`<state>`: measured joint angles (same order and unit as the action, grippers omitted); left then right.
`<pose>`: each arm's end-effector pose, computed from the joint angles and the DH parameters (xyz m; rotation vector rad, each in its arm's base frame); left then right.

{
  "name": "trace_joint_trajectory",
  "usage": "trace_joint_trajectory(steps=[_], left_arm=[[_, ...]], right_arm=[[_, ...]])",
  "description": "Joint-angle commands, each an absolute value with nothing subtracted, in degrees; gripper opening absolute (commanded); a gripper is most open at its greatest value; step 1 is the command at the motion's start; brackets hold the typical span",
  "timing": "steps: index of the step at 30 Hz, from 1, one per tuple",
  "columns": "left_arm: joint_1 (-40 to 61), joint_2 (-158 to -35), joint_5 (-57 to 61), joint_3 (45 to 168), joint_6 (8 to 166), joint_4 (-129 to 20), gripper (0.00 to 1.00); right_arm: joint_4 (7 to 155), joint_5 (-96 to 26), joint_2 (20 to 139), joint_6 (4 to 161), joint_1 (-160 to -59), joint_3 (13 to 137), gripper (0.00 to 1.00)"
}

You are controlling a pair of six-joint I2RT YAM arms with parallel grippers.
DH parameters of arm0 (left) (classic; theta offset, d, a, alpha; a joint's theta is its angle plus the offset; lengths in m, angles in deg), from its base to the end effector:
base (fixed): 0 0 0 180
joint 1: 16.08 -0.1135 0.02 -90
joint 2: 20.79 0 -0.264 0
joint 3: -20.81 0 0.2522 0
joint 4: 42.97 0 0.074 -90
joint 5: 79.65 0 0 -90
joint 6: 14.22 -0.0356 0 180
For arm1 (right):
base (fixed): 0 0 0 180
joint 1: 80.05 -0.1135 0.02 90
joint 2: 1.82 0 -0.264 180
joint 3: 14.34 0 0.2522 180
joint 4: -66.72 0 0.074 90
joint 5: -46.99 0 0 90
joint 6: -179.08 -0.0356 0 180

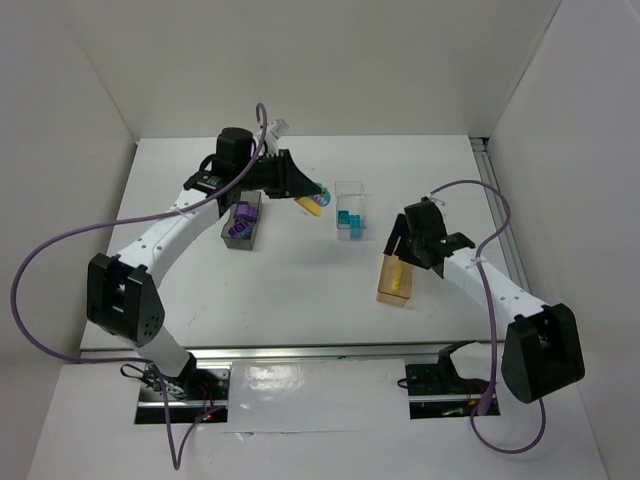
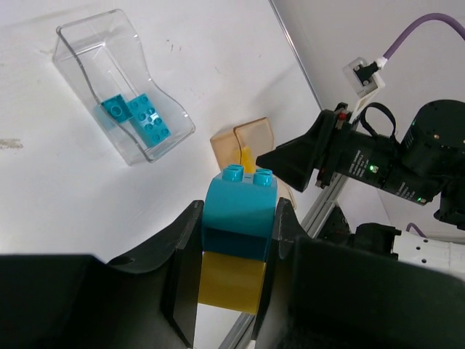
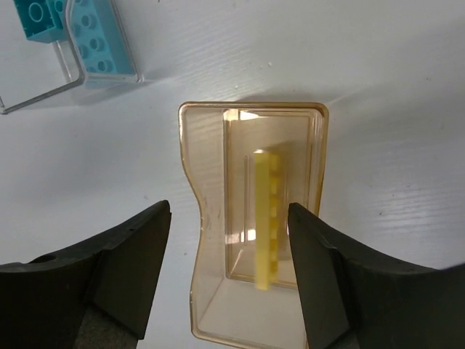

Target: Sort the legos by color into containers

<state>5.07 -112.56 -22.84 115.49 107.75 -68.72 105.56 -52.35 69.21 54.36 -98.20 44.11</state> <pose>0.3433 -0.1537 0.3499 0.2106 2.0798 -1.1554 0.2378 0.0719 0.2229 0.4244 2.4258 0.2035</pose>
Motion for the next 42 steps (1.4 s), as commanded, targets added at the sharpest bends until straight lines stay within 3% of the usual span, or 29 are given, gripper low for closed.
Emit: trace_joint_trajectory(steps=[1, 5, 6, 9, 10, 13, 21, 25, 34, 38, 41, 42], left_arm=[[5.3, -113.8, -26.4, 119.0, 108.5, -67.0, 0.00], [5.3, -114.9, -32.5, 120.4, 106.7, -67.0, 0.00], [5.3, -116.6, -37.2, 121.0, 105.9, -67.0, 0.00], [5.3, -119.5, -44.9, 122.7, 102.8, -69.1, 0.00], [5.3, -119.5, -48.1, 123.4, 102.1, -69.1, 0.00], [5.3, -120.2, -51.3, 123.4, 100.8, -69.1, 0.00], [5.3, -119.7, -53.1, 122.9, 100.2, -69.1, 0.00], [5.8, -119.7, -53.7, 122.9, 100.2, -68.6, 0.00], [5.8, -118.6, -52.7, 122.4, 99.7, -68.1, 0.00], [4.8, -117.4, -52.7, 122.9, 99.1, -69.2, 0.00], [4.1, -117.4, -52.1, 124.2, 96.9, -71.7, 0.37], [4.1, -117.4, -52.1, 124.2, 96.9, -71.7, 0.59]], right_arm=[[106.8, -53.6, 66.6, 55.3, -100.4, 48.0, 0.73], [98.2, -43.3, 63.1, 59.2, -101.1, 49.8, 0.71], [95.9, -36.0, 62.6, 59.9, -101.1, 50.6, 0.72], [87.9, -19.4, 64.0, 63.2, -101.1, 53.5, 0.80], [85.9, -16.0, 65.1, 63.9, -101.1, 54.6, 0.86], [83.4, -7.6, 69.5, 64.7, -101.1, 58.6, 0.91], [72.8, 0.6, 73.7, 60.6, -101.1, 59.7, 0.90], [70.2, 3.2, 76.0, 58.7, -101.1, 59.2, 0.78], [62.6, 7.1, 76.8, 52.2, -101.1, 55.2, 0.21], [63.4, 6.0, 75.3, 51.6, -100.6, 53.4, 0.14], [64.0, 5.3, 74.0, 51.6, -100.6, 52.9, 0.09], [64.7, 4.8, 73.3, 51.6, -100.6, 52.9, 0.09]])
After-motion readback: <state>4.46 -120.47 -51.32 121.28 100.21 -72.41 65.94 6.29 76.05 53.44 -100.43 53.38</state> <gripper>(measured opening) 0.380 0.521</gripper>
